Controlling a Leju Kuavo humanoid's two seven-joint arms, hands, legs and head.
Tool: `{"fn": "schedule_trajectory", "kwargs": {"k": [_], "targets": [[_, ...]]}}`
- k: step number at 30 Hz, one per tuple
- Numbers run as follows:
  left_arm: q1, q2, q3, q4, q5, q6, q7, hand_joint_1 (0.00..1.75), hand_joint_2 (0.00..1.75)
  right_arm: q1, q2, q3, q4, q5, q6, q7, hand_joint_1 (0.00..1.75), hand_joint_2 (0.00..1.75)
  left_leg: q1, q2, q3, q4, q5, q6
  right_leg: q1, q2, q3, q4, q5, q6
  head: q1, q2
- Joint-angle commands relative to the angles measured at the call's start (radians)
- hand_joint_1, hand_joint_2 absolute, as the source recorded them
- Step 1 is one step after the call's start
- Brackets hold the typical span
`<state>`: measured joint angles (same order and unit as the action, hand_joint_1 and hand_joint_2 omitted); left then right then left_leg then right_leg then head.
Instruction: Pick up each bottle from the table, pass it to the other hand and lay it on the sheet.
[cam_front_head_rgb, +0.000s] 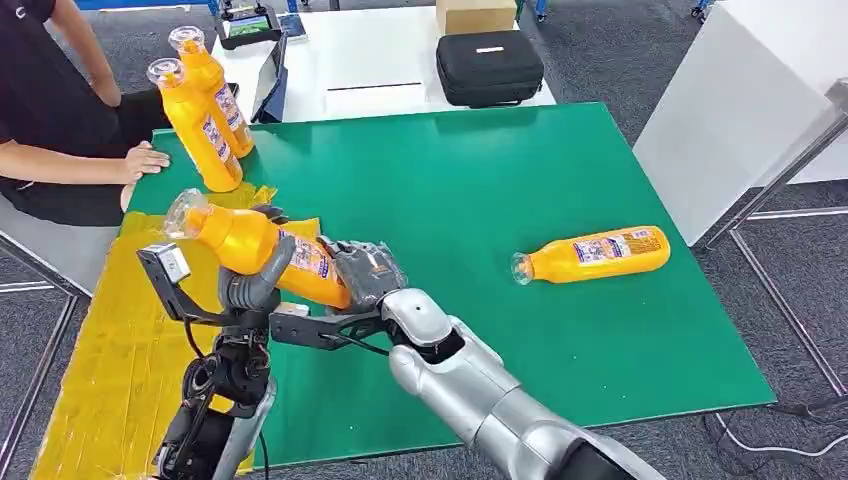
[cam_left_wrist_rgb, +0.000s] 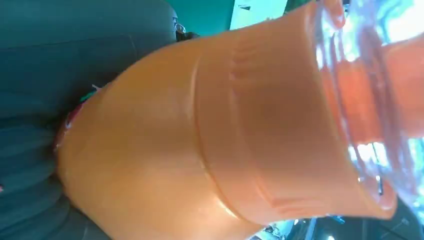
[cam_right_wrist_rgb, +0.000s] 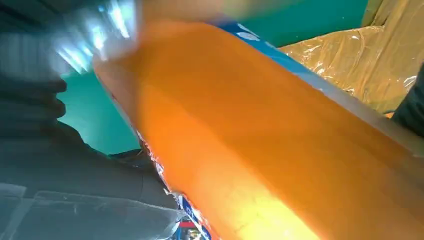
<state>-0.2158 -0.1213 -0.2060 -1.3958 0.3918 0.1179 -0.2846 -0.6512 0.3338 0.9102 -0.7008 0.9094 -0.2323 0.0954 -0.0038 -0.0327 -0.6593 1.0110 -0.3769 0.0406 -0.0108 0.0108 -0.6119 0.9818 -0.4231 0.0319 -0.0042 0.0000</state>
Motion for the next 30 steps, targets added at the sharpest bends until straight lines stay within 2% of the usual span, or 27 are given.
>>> {"fn": "schedule_trajectory", "kwargs": {"k": [1,5,6,7,8,9,10,13,14,16,19,23,26,27,30], "targets": [[-0.164,-0.012,-0.051,0.053,-0.044,0.008,-0.015,1.75,1.75,0.041,-0.036,0.004,0.013,0.016,-0.01,-0.042,1.75,1.75,0.002,-0.005,0.001,0.0,0.0,-0.002,0.002,-0.007,0.004,-0.001,-0.002,-0.001,0.0,0.0],[-0.168,-0.014,-0.048,0.048,-0.047,0.009,-0.014,1.75,1.75,0.036,-0.039,-0.012,0.013,0.018,-0.001,-0.052,1.75,1.75,0.002,-0.004,0.002,0.001,0.0,-0.002,0.002,-0.007,0.005,-0.001,-0.002,-0.001,0.0,0.0],[-0.168,-0.014,-0.048,0.048,-0.047,0.009,-0.014,1.75,1.75,0.036,-0.039,-0.012,0.013,0.018,-0.001,-0.052,1.75,1.75,0.003,-0.004,0.007,0.002,-0.003,-0.003,0.004,-0.009,0.011,0.0,-0.005,-0.002,0.0,0.0],[-0.166,-0.013,-0.047,0.047,-0.046,0.009,-0.014,1.75,1.75,0.039,-0.037,-0.012,0.012,0.018,-0.001,-0.053,1.75,1.75,0.002,-0.004,0.003,0.0,-0.001,-0.002,0.002,-0.007,0.006,-0.001,-0.002,-0.001,0.0,0.0],[-0.166,-0.007,-0.053,0.045,-0.074,0.028,-0.024,1.75,1.75,0.044,-0.038,-0.022,0.003,0.015,-0.015,-0.057,0.02,1.75,0.003,-0.004,0.005,0.001,-0.001,-0.002,0.003,-0.007,0.008,-0.001,-0.003,-0.001,0.0,0.0],[-0.168,0.0,-0.06,0.037,-0.15,0.081,-0.056,1.75,1.75,0.04,-0.049,-0.04,-0.007,0.009,-0.021,-0.057,0.0,1.75,0.002,-0.003,0.003,0.0,-0.001,-0.002,0.002,-0.006,0.006,-0.001,-0.002,-0.001,0.0,0.0],[-0.168,0.003,-0.061,0.026,-0.197,0.115,-0.069,1.75,1.75,0.038,-0.061,-0.059,-0.019,0.004,-0.022,-0.051,0.0,0.0,0.002,-0.003,0.005,0.001,-0.002,-0.003,0.003,-0.006,0.008,-0.001,-0.003,-0.001,0.0,0.0],[-0.157,0.042,-0.057,-0.006,-0.563,0.348,-0.086,1.75,1.75,0.063,-0.138,-0.171,-0.136,0.009,-0.041,-0.037,0.0,0.0,0.002,-0.005,0.002,0.001,0.0,-0.002,0.002,-0.008,0.006,-0.001,-0.002,-0.001,0.0,0.0],[-0.156,0.07,-0.06,0.014,-0.798,0.462,-0.045,1.75,1.75,0.085,-0.154,-0.22,-0.156,0.003,-0.072,-0.063,0.0,0.0,0.002,-0.004,0.002,0.0,0.0,-0.001,0.002,-0.006,0.004,-0.001,-0.001,0.0,0.0,0.0],[-0.142,0.079,-0.016,0.025,-1.119,0.553,0.046,1.75,1.75,0.128,-0.197,-0.323,-0.203,0.006,-0.112,-0.099,0.0,0.0,0.001,-0.004,0.002,-0.001,0.0,-0.001,0.001,-0.005,0.005,-0.001,-0.001,0.0,0.0,0.0],[-0.124,0.109,0.018,0.075,-1.378,0.485,0.173,1.75,1.75,0.194,-0.266,-0.459,-0.365,-0.071,-0.1,-0.151,0.0,0.0,0.001,-0.004,0.006,-0.001,-0.001,-0.002,0.002,-0.007,0.01,-0.002,-0.002,0.0,-0.001,0.0],[-0.118,0.102,0.029,0.083,-1.385,0.486,0.163,1.75,1.75,0.212,-0.268,-0.482,-0.409,-0.065,-0.061,-0.156,0.0,0.0,0.0,-0.006,0.001,0.0,0.0,-0.001,0.0,-0.006,0.005,-0.001,-0.001,0.0,0.001,0.0],[-0.106,0.142,0.018,0.145,-1.712,0.47,0.302,1.75,1.75,0.247,-0.303,-0.534,-0.497,-0.128,-0.047,-0.178,0.0,0.0,0.0,-0.003,0.004,0.0,-0.002,-0.002,0.001,-0.004,0.008,-0.001,-0.001,0.0,0.0,0.0],[-0.104,0.164,0.006,0.209,-1.866,0.449,0.379,1.75,1.75,0.286,-0.329,-0.559,-0.567,-0.141,-0.022,-0.191,0.0,0.0,0.0,-0.003,0.006,0.0,-0.002,-0.003,0.001,-0.006,0.01,-0.001,-0.002,-0.001,0.0,0.0],[-0.144,0.168,-0.049,0.446,-1.945,0.392,0.403,1.75,1.75,0.376,-0.401,-0.615,-0.698,-0.112,0.05,-0.189,0.0,0.0,-0.001,-0.009,0.006,-0.002,0.0,-0.002,0.0,-0.01,0.011,-0.003,-0.002,0.0,0.0,0.0]]}}
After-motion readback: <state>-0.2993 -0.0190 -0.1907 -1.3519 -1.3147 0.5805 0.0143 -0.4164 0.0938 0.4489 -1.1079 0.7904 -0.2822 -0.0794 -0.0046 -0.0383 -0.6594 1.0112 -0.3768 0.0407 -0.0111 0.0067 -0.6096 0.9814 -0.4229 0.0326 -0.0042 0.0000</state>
